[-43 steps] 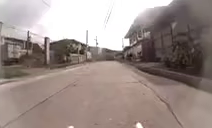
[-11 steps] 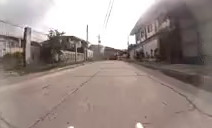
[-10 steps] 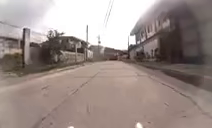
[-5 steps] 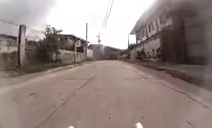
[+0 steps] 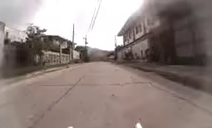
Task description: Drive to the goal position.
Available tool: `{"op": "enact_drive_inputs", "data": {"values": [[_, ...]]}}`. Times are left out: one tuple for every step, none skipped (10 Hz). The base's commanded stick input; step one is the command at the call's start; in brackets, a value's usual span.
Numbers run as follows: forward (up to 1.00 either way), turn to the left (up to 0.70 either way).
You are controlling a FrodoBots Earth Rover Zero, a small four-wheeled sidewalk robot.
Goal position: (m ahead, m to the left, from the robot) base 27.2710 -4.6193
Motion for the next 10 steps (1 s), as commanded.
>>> {"op": "enact_drive_inputs", "data": {"values": [[1.0,0.0],[1.0,0.0],[1.0,0.0],[1.0,0.0],[1.0,0.0],[1.0,0.0],[1.0,0.0],[1.0,0.0],[1.0,0.0],[1.0,0.0]]}}
